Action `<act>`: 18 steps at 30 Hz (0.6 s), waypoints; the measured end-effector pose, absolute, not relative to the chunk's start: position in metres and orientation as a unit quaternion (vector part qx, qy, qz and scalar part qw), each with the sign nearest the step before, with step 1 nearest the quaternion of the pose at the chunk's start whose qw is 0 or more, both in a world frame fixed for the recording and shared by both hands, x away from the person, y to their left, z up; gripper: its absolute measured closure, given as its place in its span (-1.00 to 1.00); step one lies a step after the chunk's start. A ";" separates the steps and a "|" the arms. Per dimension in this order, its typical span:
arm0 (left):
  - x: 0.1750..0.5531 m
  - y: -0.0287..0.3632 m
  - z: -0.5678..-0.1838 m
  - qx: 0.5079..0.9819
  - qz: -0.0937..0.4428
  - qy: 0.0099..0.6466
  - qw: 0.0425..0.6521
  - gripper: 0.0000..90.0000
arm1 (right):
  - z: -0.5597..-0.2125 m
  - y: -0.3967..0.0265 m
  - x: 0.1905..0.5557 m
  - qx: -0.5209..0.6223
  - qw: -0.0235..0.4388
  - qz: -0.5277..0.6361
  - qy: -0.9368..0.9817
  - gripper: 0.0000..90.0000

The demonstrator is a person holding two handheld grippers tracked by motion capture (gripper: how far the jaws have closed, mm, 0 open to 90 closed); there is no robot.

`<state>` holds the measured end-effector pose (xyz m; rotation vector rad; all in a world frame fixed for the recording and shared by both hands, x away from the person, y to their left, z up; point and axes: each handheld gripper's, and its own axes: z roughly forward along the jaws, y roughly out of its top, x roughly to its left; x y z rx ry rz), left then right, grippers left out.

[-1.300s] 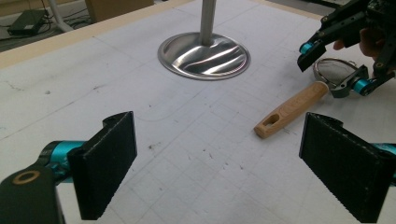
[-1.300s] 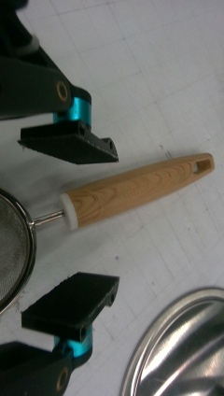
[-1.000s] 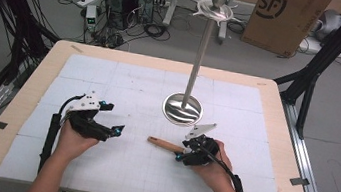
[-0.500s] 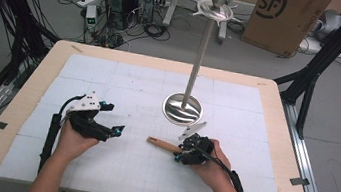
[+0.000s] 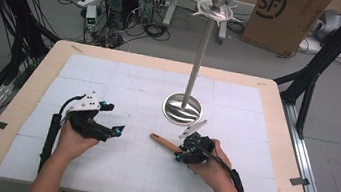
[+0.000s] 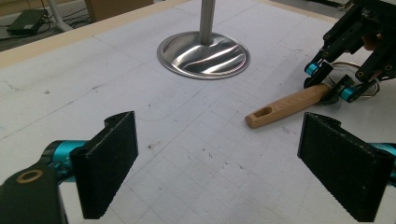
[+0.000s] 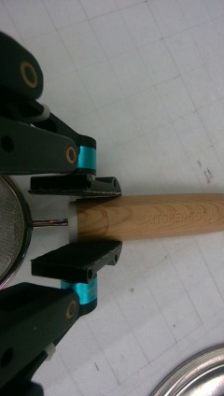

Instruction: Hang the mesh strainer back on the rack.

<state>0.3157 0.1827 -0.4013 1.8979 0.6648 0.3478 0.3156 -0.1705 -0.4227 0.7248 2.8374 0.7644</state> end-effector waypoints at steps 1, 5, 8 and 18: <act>0.316 0.182 -0.401 0.792 0.145 0.278 0.524 -0.72 | -0.422 -0.170 0.316 0.239 0.057 0.250 0.937 0.49; 0.316 0.183 -0.401 0.793 0.146 0.278 0.523 -0.72 | -0.422 -0.167 0.318 0.241 0.051 0.239 0.939 0.48; 0.315 0.182 -0.401 0.793 0.145 0.278 0.523 -0.72 | -0.421 -0.165 0.321 0.245 0.041 0.231 0.941 0.47; 0.316 0.181 -0.402 0.797 0.145 0.276 0.518 -0.71 | -0.418 -0.159 0.325 0.259 0.026 0.203 0.944 0.50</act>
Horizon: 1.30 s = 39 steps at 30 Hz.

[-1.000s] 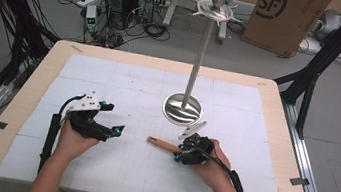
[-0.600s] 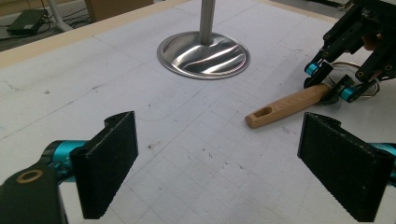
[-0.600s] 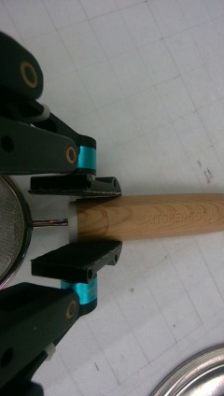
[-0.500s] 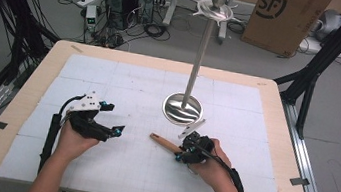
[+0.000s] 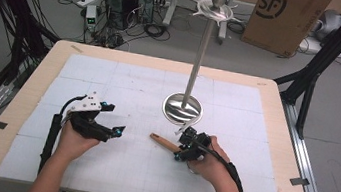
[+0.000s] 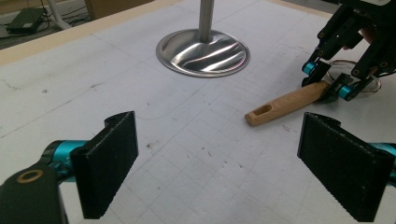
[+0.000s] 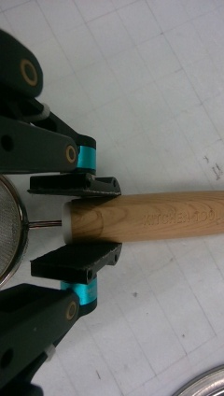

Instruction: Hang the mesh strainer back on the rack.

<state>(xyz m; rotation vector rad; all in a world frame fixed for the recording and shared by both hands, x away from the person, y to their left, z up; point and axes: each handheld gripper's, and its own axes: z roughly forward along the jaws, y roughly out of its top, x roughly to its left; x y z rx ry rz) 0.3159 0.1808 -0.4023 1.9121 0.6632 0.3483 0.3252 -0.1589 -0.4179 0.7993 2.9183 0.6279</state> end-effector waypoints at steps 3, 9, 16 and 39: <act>0.316 0.181 -0.403 0.797 0.146 0.277 0.517 -0.71 | -0.418 -0.159 0.325 0.256 0.030 0.203 0.945 0.52; 0.316 0.182 -0.402 0.795 0.145 0.279 0.520 -0.71 | -0.417 -0.159 0.323 0.249 0.035 0.205 0.946 0.52; 0.316 0.182 -0.402 0.794 0.145 0.279 0.521 -0.71 | -0.404 -0.166 0.321 0.244 0.060 0.254 0.934 0.52; 0.316 0.181 -0.403 0.796 0.144 0.278 0.518 -0.71 | -0.347 -0.229 0.310 0.280 0.143 0.431 0.846 0.52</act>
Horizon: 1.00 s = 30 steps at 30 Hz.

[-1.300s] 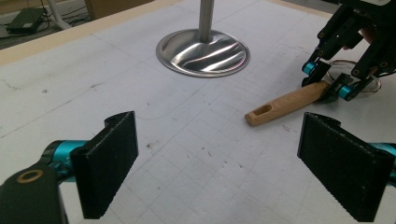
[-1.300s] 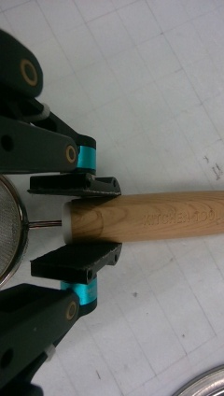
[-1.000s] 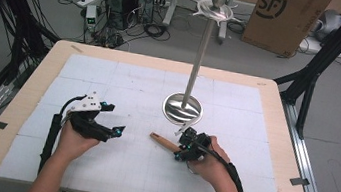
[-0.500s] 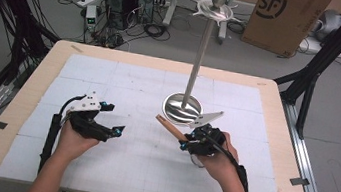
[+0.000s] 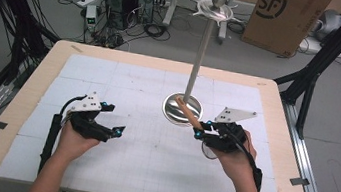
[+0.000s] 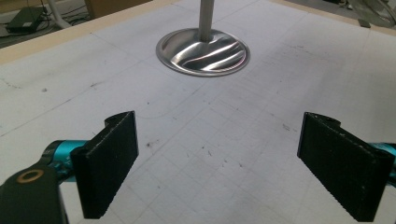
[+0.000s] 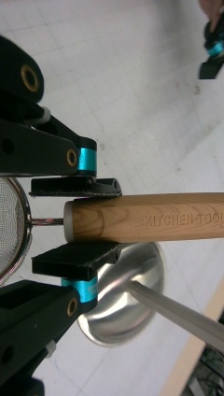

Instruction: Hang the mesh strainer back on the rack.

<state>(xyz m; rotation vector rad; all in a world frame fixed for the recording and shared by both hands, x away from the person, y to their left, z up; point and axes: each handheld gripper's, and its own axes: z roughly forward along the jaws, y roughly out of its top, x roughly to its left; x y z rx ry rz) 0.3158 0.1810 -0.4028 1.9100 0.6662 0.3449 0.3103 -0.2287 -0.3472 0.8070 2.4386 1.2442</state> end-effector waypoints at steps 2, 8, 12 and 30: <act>0.316 0.181 -0.403 0.797 0.145 0.278 0.517 -0.71 | -0.344 -0.231 0.309 0.285 0.149 0.439 0.839 0.52; 0.316 0.181 -0.403 0.795 0.144 0.280 0.518 -0.71 | -0.332 -0.242 0.307 0.285 0.169 0.472 0.817 0.52; 0.316 0.181 -0.403 0.796 0.144 0.279 0.518 -0.71 | -0.324 -0.249 0.305 0.288 0.182 0.492 0.801 0.52; 0.316 0.180 -0.404 0.797 0.143 0.280 0.516 -0.71 | -0.279 -0.271 0.314 0.277 0.222 0.542 0.761 0.52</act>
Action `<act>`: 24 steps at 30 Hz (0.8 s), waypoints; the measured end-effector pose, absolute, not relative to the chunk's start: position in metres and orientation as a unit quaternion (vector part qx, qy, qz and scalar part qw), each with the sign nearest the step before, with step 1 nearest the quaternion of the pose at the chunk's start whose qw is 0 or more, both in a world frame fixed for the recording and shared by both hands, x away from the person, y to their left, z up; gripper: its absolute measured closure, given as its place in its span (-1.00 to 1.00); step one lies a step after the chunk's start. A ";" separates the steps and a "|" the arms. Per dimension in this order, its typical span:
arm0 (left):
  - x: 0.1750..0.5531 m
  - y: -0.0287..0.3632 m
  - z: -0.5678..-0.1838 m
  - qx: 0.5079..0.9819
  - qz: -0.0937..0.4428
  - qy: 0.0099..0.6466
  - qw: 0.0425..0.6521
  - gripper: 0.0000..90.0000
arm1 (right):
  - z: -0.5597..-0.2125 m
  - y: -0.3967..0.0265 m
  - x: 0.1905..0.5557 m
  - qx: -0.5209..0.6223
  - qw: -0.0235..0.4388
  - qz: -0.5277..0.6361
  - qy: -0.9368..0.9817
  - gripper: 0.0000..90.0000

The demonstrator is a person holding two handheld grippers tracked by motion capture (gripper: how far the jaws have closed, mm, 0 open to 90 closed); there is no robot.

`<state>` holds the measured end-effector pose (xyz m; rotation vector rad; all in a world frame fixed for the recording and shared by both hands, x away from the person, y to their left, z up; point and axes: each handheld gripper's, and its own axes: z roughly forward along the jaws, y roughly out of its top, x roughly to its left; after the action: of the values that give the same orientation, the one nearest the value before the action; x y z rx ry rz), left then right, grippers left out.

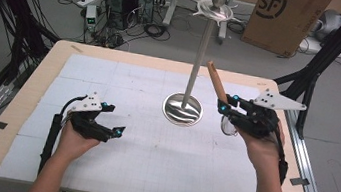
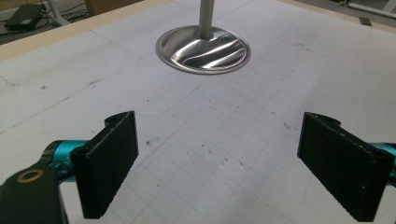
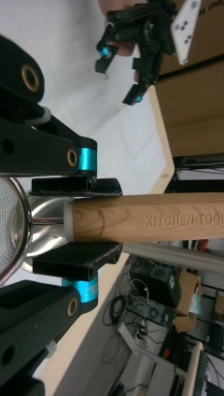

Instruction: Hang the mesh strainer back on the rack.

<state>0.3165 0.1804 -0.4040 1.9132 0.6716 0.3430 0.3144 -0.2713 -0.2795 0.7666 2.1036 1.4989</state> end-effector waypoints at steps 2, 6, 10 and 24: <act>0.316 0.180 -0.404 0.797 0.143 0.280 0.516 -0.71 | -0.273 -0.274 0.316 0.276 0.224 0.546 0.759 0.52; 0.316 0.180 -0.404 0.797 0.143 0.280 0.516 -0.71 | -0.265 -0.279 0.320 0.277 0.226 0.554 0.752 0.52; 0.317 0.181 -0.404 0.797 0.143 0.280 0.516 -0.71 | -0.261 -0.284 0.322 0.272 0.221 0.561 0.750 0.52; 0.317 0.180 -0.405 0.798 0.142 0.281 0.514 -0.71 | -0.243 -0.292 0.331 0.251 0.218 0.562 0.757 0.52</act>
<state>0.3167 0.1803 -0.4047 1.9178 0.6753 0.3407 0.3311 -0.2918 -0.2433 0.6964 2.0972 1.5566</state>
